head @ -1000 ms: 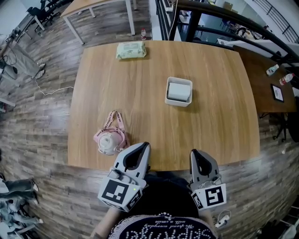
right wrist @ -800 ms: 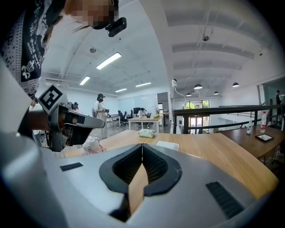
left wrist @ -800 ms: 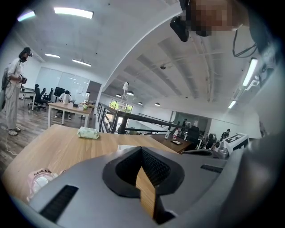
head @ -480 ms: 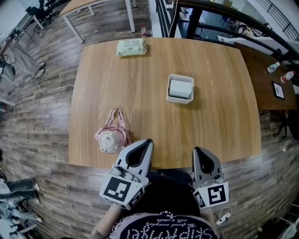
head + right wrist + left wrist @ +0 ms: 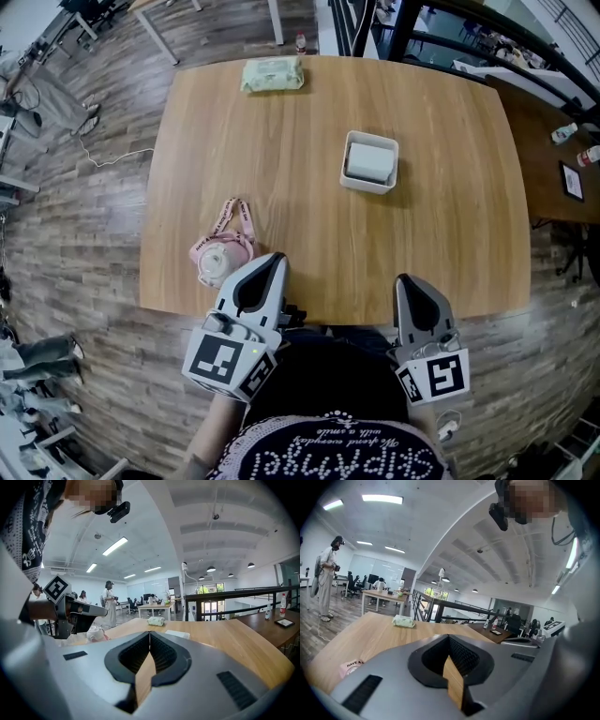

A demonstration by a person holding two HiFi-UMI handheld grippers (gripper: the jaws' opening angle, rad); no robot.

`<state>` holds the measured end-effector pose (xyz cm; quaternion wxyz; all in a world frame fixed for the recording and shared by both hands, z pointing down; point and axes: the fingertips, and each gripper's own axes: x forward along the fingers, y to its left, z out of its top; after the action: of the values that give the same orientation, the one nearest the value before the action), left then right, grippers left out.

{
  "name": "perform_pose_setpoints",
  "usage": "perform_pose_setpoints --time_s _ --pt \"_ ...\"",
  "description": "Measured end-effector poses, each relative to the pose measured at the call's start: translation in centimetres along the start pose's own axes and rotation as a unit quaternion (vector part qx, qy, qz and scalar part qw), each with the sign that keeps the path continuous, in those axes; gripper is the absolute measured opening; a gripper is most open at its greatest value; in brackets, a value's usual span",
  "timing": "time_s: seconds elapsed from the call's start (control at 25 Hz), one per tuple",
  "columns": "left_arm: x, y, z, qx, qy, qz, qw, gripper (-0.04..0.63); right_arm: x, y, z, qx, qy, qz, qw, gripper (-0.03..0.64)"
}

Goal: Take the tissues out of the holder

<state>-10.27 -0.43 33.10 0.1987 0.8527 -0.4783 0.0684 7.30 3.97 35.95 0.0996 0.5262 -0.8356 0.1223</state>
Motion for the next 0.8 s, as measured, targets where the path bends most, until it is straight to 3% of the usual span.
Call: perform_pose_setpoints --time_s 0.8 --pt "4.0 -1.0 4.5 0.011 -0.046 -0.020 0.9987 0.005 2.1 -2.1 1.3 -0.007 -0.027 0.059 0.998 0.012"
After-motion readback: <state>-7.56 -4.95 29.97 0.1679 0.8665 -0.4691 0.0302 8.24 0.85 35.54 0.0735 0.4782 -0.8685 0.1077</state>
